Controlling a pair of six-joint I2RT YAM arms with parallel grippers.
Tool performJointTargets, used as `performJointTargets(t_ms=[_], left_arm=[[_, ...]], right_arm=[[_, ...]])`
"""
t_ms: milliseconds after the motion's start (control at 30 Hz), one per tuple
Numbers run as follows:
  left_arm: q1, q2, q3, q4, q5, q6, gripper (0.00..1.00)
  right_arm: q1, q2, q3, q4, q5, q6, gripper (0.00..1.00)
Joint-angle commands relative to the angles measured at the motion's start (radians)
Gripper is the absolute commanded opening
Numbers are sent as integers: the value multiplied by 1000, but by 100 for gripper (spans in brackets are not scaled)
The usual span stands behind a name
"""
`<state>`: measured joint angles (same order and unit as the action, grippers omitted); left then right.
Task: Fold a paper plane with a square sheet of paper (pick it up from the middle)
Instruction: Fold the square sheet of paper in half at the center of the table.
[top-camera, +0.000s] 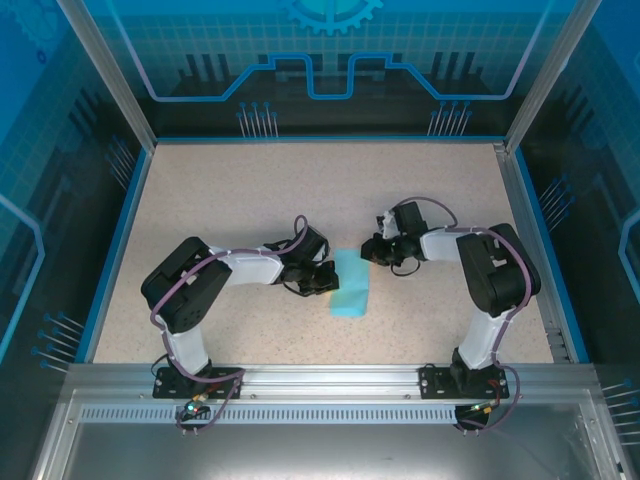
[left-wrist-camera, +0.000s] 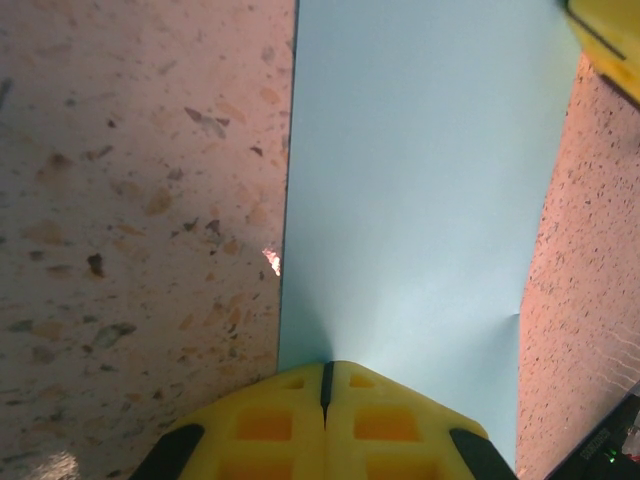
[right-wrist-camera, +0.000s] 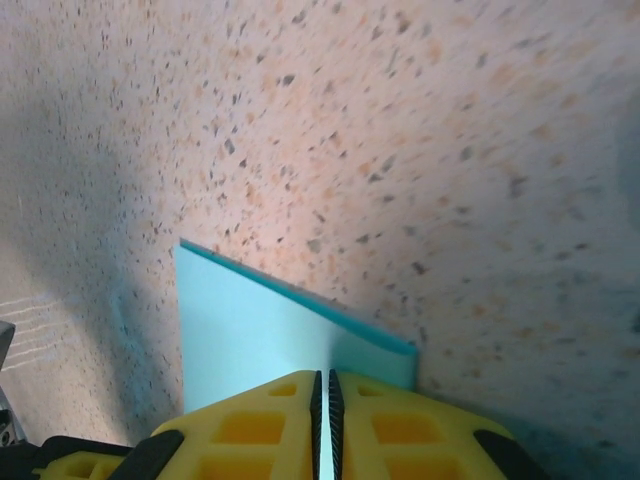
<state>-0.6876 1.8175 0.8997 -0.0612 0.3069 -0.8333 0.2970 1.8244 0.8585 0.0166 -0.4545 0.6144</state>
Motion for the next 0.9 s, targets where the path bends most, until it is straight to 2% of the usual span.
performJointTargets(t_ms=[0,133,267,600,867], left_arm=[[-26,93,-83,-212,-103,-3,4],[-27,92,-78,-211,-103,-1,4],[-28,92,-76,-211,-104,-4,4],[-28,89,-74,-207,-114,-6,4],[-30,91,-67,-202,-120,-9,4]], right_arm=[[-52,29,10,1,102,-5,14],[-50,-12,15,-20,107,1,14],[-21,-122,7,-50,112,3,14],[174,-305,-160,-162,97,82,15],[285,-303,-245,-166,70,150,15]])
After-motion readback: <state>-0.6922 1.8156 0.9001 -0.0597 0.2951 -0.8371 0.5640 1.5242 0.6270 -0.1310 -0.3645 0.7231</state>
